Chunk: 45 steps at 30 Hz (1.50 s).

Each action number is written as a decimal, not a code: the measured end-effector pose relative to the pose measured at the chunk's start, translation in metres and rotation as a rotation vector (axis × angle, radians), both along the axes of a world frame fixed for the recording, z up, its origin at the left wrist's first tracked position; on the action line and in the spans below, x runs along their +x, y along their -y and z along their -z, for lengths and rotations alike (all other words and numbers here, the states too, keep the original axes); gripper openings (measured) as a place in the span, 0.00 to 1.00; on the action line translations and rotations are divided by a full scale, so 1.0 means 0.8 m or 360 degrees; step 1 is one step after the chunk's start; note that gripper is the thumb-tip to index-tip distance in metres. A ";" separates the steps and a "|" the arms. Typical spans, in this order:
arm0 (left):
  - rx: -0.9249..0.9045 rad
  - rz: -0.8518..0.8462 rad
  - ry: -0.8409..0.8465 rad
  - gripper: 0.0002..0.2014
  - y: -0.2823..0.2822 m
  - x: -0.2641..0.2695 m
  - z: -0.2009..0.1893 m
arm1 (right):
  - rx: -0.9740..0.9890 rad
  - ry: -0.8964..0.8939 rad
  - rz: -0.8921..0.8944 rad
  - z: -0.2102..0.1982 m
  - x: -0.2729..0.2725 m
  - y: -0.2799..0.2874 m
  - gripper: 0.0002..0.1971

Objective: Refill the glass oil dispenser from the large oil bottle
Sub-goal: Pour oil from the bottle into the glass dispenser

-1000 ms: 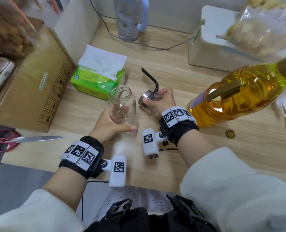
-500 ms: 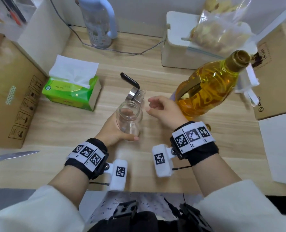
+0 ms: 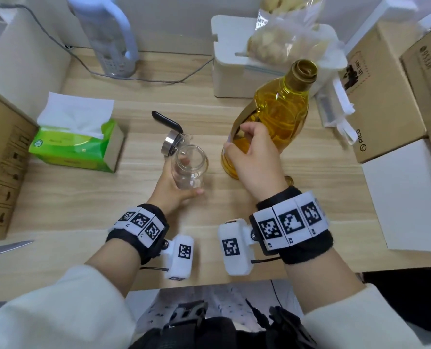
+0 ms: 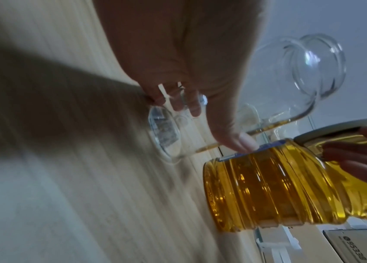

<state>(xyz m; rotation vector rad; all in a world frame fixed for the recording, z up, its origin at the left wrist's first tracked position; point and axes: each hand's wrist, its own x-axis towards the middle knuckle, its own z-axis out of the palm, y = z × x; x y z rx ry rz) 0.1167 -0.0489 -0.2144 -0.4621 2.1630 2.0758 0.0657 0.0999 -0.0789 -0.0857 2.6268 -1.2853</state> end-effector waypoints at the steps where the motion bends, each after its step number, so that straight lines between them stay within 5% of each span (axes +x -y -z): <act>1: -0.0005 0.0014 0.0005 0.44 -0.001 0.000 0.000 | -0.0151 0.0032 0.0041 0.004 0.002 0.003 0.26; 5: -0.0011 0.0006 -0.0001 0.41 -0.002 0.003 -0.006 | -0.0723 0.0231 0.0126 0.007 0.010 0.012 0.37; 10: -0.0020 -0.0065 -0.0031 0.44 -0.004 0.001 -0.019 | -0.0846 0.0389 0.0047 0.006 0.001 0.003 0.40; 15: -0.0023 -0.0113 0.0006 0.42 -0.013 -0.007 -0.029 | -0.0984 0.0403 0.0017 0.007 -0.010 -0.018 0.28; 19: -0.0044 -0.0207 0.0018 0.42 -0.023 -0.009 -0.031 | -0.0942 0.0257 0.0019 0.015 -0.011 -0.045 0.03; 30: -0.0009 -0.0271 -0.0080 0.45 -0.037 -0.008 -0.055 | -0.0856 -0.0005 0.0038 0.032 -0.003 -0.083 0.33; 40: -0.0075 -0.0193 -0.0231 0.41 -0.028 -0.028 -0.087 | -0.0868 0.0089 -0.0042 -0.004 -0.021 -0.108 0.17; 45: -0.0118 -0.0090 -0.0313 0.42 -0.023 -0.035 -0.102 | -0.0714 0.0154 -0.0190 -0.022 -0.025 -0.116 0.18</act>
